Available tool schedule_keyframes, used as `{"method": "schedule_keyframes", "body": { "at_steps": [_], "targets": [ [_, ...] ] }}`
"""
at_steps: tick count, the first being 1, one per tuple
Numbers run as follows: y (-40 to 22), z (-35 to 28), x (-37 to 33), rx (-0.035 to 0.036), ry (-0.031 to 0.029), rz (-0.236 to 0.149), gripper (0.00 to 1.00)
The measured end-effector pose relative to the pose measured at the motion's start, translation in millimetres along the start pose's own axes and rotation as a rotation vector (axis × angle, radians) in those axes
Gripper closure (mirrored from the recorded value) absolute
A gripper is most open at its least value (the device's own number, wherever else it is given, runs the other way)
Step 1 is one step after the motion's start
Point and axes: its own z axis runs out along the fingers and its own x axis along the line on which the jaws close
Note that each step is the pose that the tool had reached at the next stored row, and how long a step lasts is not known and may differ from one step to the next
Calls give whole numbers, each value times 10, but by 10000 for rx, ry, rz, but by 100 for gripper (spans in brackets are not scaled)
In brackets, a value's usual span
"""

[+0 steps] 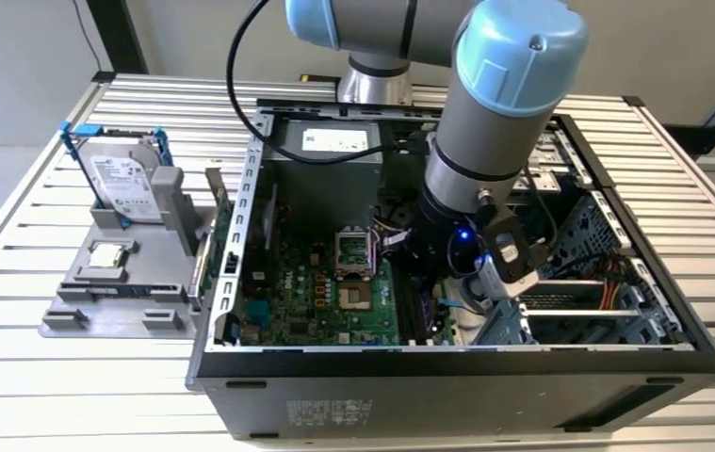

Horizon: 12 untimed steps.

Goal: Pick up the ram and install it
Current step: 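Insert the ram into the slot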

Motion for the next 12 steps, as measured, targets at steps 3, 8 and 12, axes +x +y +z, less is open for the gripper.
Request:
{"method": "schedule_keyframes", "body": {
  "at_steps": [3, 8, 12],
  "targets": [
    [-1, 12, 0, 0, 0, 1, 100],
    [3, 19, -2, -24, -4, -1, 0],
    [3, -66, -3, 35, 6, 22, 0]
  ]
}}
